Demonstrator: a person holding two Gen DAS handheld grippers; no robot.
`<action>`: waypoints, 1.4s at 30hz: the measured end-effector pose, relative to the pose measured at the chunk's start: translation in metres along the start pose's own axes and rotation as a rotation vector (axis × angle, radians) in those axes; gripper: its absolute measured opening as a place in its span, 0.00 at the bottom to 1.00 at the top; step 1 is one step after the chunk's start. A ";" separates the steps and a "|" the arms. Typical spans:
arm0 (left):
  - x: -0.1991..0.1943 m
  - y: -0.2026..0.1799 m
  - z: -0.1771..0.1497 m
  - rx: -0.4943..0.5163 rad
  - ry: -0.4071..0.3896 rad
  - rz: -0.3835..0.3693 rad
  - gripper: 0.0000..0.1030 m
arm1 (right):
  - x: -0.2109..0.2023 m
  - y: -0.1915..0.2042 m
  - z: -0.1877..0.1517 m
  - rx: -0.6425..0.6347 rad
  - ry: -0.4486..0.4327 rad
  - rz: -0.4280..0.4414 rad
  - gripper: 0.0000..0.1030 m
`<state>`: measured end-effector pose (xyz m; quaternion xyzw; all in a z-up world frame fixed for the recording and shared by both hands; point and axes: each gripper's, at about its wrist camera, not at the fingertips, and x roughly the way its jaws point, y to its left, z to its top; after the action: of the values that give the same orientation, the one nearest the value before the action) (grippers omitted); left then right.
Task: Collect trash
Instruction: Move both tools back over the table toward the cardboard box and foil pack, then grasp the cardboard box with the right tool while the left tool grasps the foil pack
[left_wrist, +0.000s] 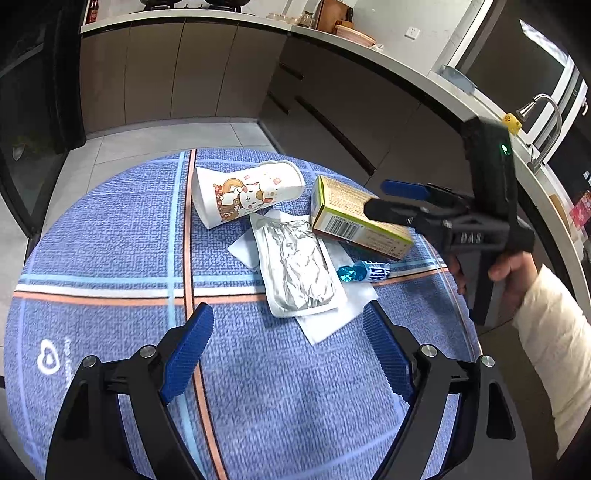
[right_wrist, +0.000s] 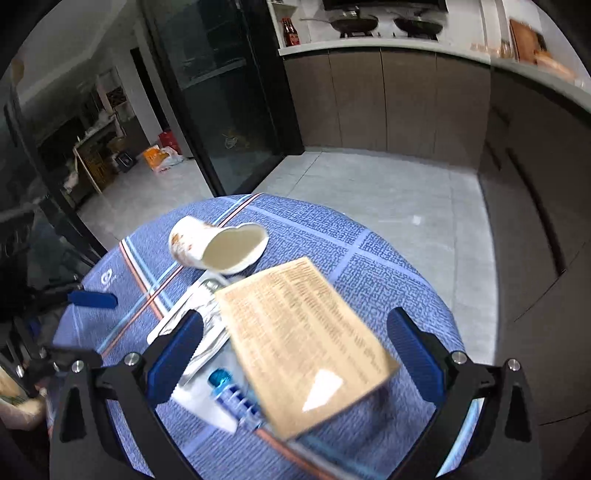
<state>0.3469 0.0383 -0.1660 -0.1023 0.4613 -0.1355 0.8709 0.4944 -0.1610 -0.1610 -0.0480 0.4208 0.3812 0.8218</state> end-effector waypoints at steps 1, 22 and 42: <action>0.003 0.000 0.001 -0.001 0.004 0.001 0.77 | 0.005 -0.002 0.000 0.013 0.008 0.013 0.97; 0.045 -0.009 0.024 -0.030 0.053 0.000 0.74 | -0.009 0.023 -0.039 0.126 0.072 -0.069 0.73; 0.091 -0.044 0.047 0.035 0.059 0.236 0.61 | -0.108 0.089 -0.153 0.328 -0.167 -0.247 0.73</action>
<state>0.4283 -0.0310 -0.1968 -0.0281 0.4932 -0.0432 0.8684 0.2968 -0.2221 -0.1589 0.0671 0.3986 0.2068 0.8910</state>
